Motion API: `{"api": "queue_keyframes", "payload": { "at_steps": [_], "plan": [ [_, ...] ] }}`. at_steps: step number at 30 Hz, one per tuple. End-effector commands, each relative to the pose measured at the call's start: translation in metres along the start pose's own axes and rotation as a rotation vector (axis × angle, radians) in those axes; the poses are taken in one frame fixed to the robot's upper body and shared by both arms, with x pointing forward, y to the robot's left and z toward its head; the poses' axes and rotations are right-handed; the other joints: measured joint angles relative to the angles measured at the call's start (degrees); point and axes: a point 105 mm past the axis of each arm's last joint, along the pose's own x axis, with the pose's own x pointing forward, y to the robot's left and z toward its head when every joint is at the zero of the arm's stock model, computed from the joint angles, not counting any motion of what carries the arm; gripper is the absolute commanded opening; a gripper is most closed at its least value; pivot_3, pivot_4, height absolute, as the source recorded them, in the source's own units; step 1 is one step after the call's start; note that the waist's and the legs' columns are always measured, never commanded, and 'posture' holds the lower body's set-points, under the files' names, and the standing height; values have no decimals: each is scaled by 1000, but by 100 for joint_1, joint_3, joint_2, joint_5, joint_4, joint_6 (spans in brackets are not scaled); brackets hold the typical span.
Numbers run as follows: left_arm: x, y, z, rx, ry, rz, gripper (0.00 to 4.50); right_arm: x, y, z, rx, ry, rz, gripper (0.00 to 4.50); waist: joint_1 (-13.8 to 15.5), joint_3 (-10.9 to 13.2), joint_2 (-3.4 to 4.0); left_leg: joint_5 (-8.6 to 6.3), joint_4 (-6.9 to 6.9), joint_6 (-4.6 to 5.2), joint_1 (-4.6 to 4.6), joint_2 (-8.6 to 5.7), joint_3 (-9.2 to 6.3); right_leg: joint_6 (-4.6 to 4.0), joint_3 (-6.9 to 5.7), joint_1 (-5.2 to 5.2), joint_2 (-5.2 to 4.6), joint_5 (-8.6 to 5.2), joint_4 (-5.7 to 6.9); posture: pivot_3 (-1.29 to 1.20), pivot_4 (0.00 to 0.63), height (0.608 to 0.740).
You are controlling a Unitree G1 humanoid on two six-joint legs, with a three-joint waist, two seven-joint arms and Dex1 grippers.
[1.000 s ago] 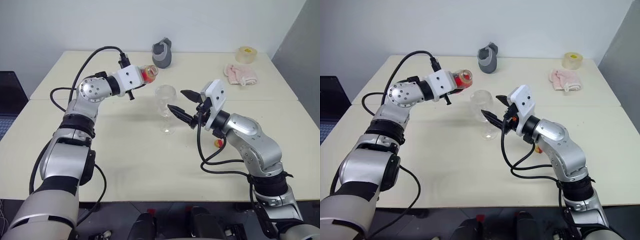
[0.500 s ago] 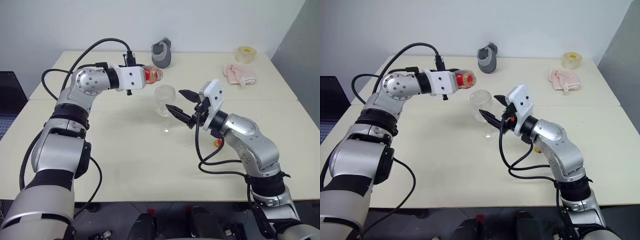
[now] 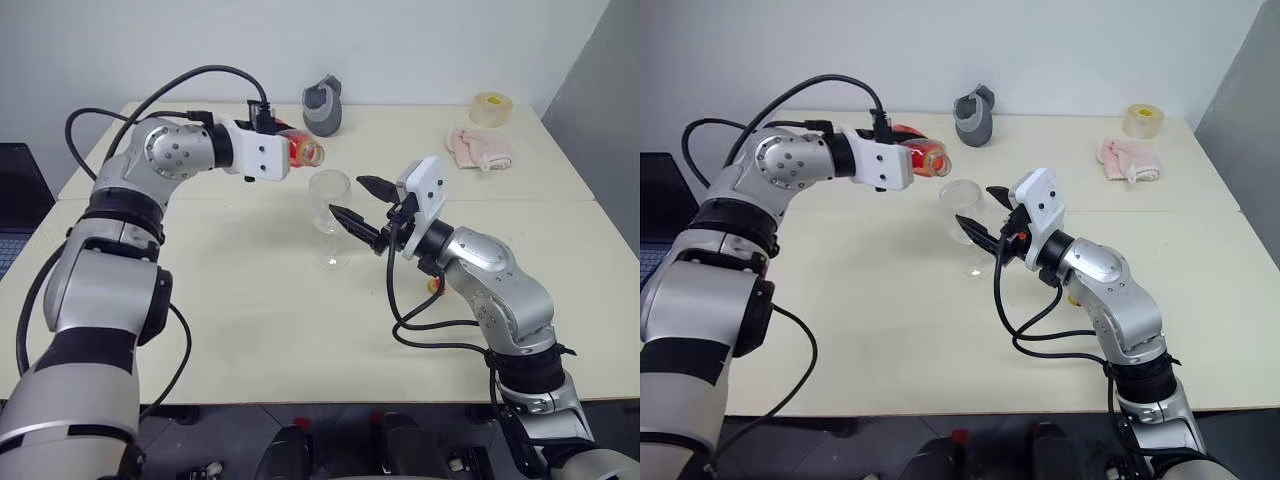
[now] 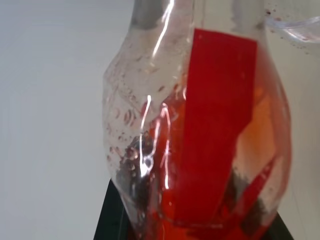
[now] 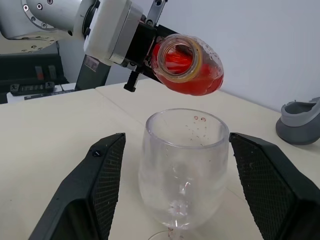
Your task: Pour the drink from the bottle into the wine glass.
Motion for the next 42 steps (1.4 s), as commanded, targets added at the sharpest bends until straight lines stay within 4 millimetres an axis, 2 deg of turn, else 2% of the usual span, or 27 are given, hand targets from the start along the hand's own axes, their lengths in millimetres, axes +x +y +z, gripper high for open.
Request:
{"api": "queue_keyframes", "payload": {
  "at_steps": [1,3,4,16,24,42],
  "plan": [
    [-8,28,4,52,-3,76,917,-2,3,16,-15,-69,11,3926,-1,0,0,0,0,0,0,0,0,0,0,0,0,0,0,0,150,740],
    [-8,29,5,55,-3,79,917,-2,4,17,-9,-71,19,4434,-1,0,0,0,0,0,0,0,0,0,0,0,0,0,0,0,150,740],
    [-8,30,5,62,-3,76,917,-2,3,17,-15,-72,16,4476,-1,0,0,0,0,0,0,-1,0,0,0,0,0,0,0,0,150,740],
    [-8,35,8,127,3,58,917,-3,1,17,-43,-61,2,4476,-2,0,0,0,1,0,0,0,1,0,0,0,0,0,1,0,150,740],
    [-11,29,5,183,18,24,917,-3,-1,17,-43,-61,-17,4476,-3,0,0,0,1,-1,0,0,1,0,0,0,0,0,1,0,150,740],
    [-15,39,4,302,56,15,917,-1,-3,17,-40,-64,-27,4476,-4,0,0,0,1,0,-1,-1,2,0,0,-1,0,0,2,0,150,740]
  ]
}}
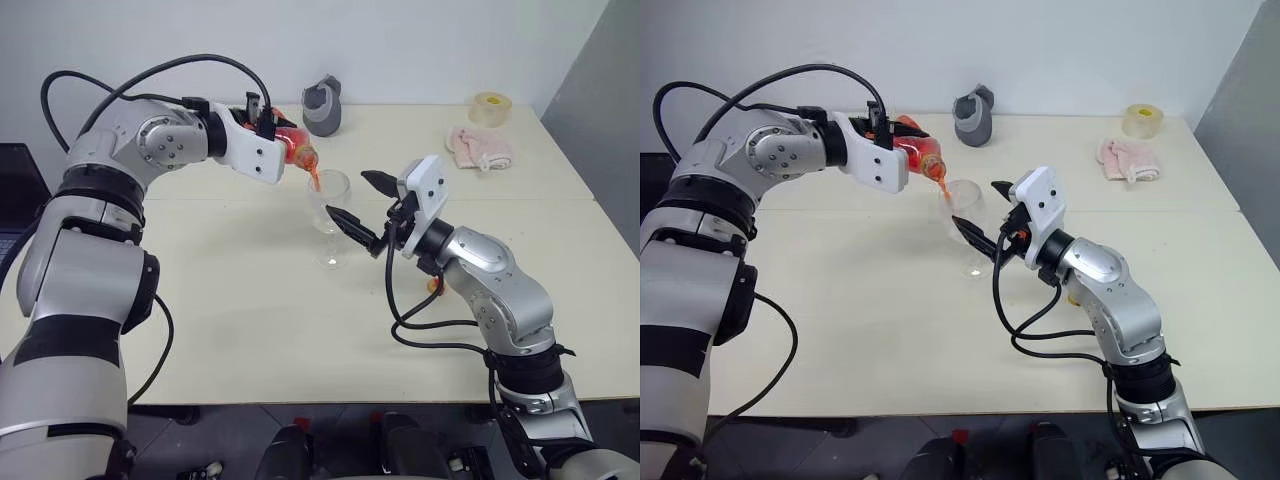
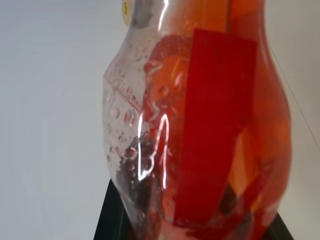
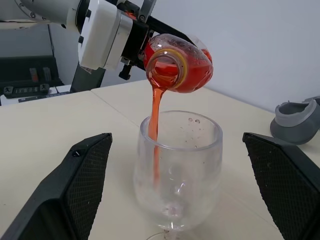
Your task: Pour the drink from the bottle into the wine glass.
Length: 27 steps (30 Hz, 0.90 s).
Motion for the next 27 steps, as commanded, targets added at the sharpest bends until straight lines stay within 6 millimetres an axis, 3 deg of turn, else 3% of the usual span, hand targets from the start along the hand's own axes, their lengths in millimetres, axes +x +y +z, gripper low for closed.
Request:
{"api": "queue_keyframes", "payload": {
  "at_steps": [1,27],
  "plan": [
    [-9,31,2,76,3,77,917,-1,-2,16,-36,-59,-6,4476,0,0,0,0,0,0,0,-1,1,0,0,0,0,0,0,0,150,740],
    [-9,39,1,115,25,84,917,-1,-2,17,-33,-66,-13,4476,-7,0,0,0,1,0,0,-1,2,0,1,0,0,0,2,0,150,740]
  ]
}}
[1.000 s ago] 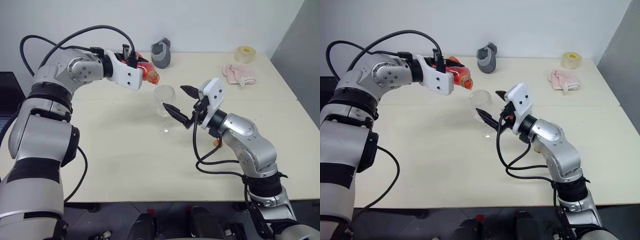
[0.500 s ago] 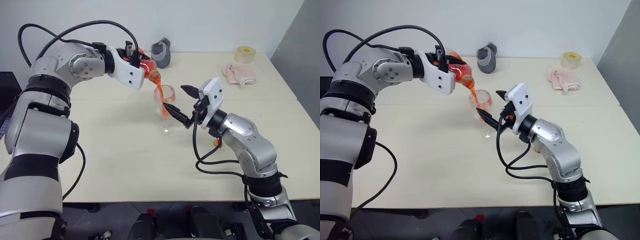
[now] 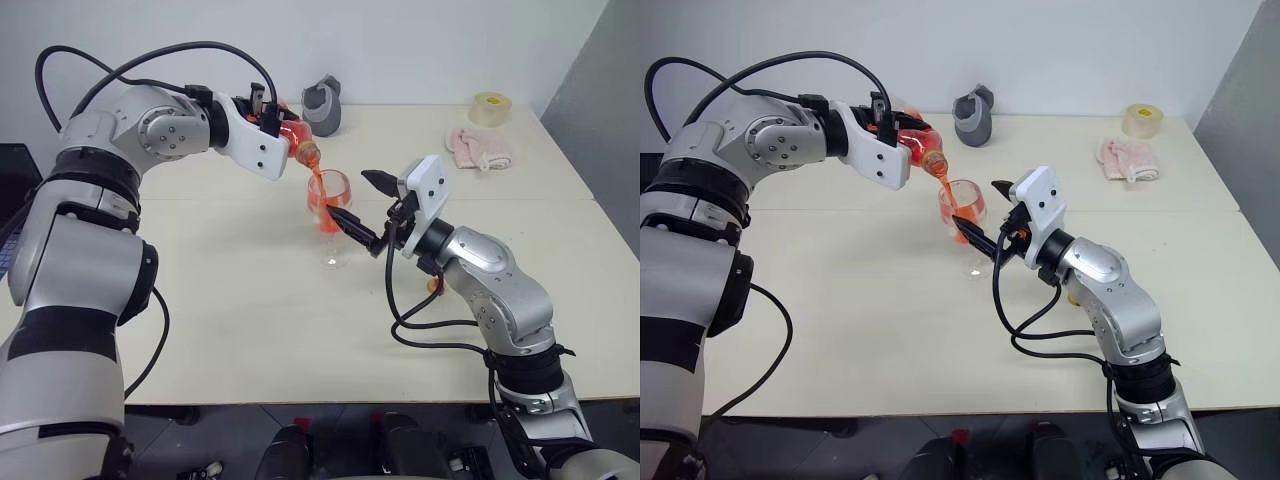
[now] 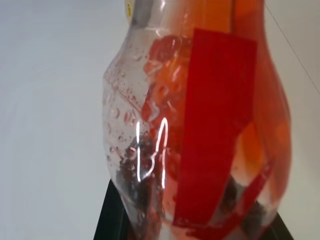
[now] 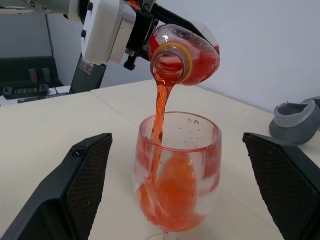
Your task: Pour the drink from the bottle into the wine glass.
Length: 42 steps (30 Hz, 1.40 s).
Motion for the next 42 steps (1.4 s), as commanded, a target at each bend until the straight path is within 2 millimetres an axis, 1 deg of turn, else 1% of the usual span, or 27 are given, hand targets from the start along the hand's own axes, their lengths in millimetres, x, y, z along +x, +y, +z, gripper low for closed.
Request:
{"api": "queue_keyframes", "payload": {
  "at_steps": [1,18,24,31,33,35,38,40,42],
  "plan": [
    [-9,27,-3,40,16,79,917,-1,-1,16,-33,-63,-10,4476,0,0,0,0,0,0,0,0,0,0,0,0,0,0,0,0,150,740],
    [-6,24,-3,25,21,73,917,-5,1,14,-32,-55,-5,4476,-1,0,0,0,1,0,0,0,0,0,0,0,0,0,1,0,150,740],
    [-1,24,2,-183,-39,102,917,-5,0,13,-31,-49,-6,4476,0,0,0,1,3,-1,-2,-1,0,0,-2,0,-1,0,3,0,150,740],
    [-3,40,0,-532,-127,183,917,-6,-1,13,-30,-46,-4,4476,-86,0,0,1,4,-1,-2,1,-1,0,-2,0,0,0,6,0,150,740],
    [-6,45,-4,-650,-150,233,917,-7,0,14,-29,-46,0,4476,-122,0,0,2,5,-2,-2,0,-2,0,-2,0,0,0,8,0,150,740],
    [-9,49,-9,-731,-164,274,917,-7,1,14,-27,-45,9,4476,-154,0,0,2,5,-3,-1,1,-4,0,-2,-1,0,0,10,0,150,740],
    [-18,50,-22,-876,-161,363,917,-12,5,15,-13,-47,30,4476,-169,0,0,2,5,-3,2,2,-7,3,-1,-5,0,-2,22,0,150,740],
    [-24,44,-32,-967,-144,423,917,-16,9,16,0,-49,48,4476,-169,0,0,3,5,-3,2,3,-14,5,4,-11,-1,-3,34,0,150,740],
    [-29,30,-41,-1051,-113,471,917,-23,13,16,7,-45,67,4476,-167,-1,0,3,8,-4,2,3,-16,5,10,-16,-1,-3,41,0,150,740]
  ]
}}
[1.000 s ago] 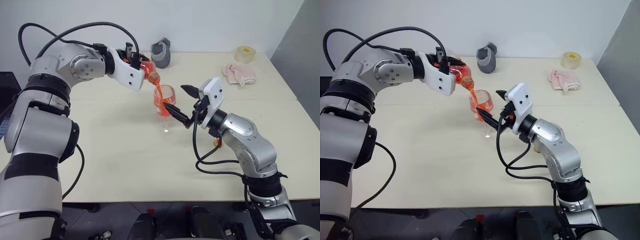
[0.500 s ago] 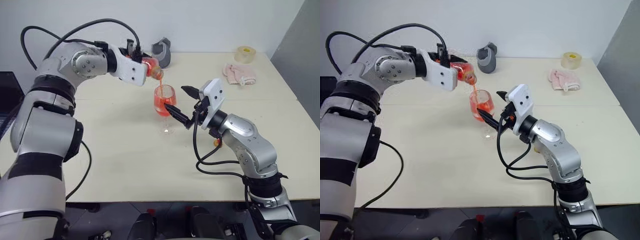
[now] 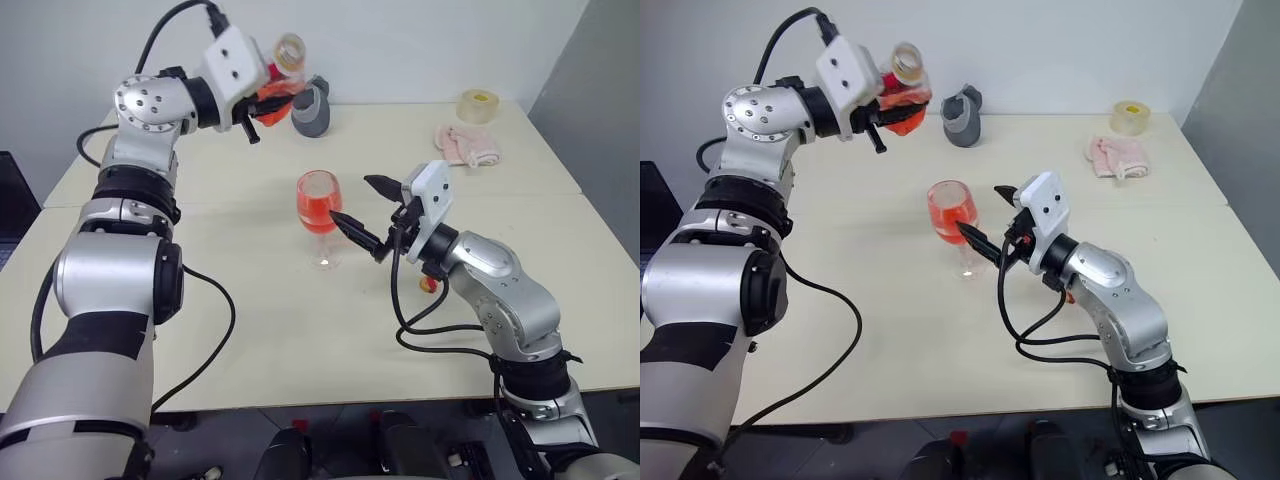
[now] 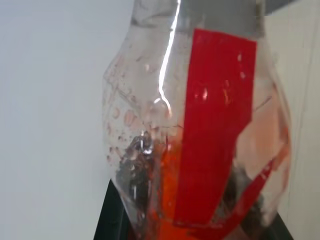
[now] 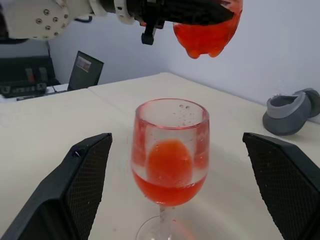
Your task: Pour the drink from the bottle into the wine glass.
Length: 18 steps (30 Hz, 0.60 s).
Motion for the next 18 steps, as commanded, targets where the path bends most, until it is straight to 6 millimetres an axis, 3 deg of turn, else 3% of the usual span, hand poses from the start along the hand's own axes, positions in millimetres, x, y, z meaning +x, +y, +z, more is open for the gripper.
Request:
{"api": "queue_keyframes", "payload": {
  "at_steps": [1,4,7,13,18],
  "plan": [
    [-20,19,-7,-113,-28,165,917,-14,9,15,-14,-52,43,4476,5,-2,1,0,0,0,0,1,-4,0,0,0,-1,0,3,0,150,740],
    [-35,10,-31,-199,11,245,917,-24,20,10,-26,-38,101,4476,11,-3,1,0,-1,0,1,2,-8,0,3,-3,-2,0,4,0,150,740],
    [-68,-13,-75,-343,97,359,917,-35,31,4,-23,-40,151,4476,11,-6,0,0,0,-1,3,5,-3,0,9,-6,-5,-1,10,0,150,740],
    [-109,-29,-116,-569,155,588,917,-49,45,-18,-50,7,223,4476,82,-14,-19,0,14,0,-11,4,-6,0,6,-23,-5,0,30,0,150,740],
    [-115,-50,-127,-646,138,620,917,-55,48,-30,-44,28,239,4476,216,-16,-22,-1,29,-1,-5,1,-1,0,6,-2,-10,-1,18,0,150,740]
  ]
}}
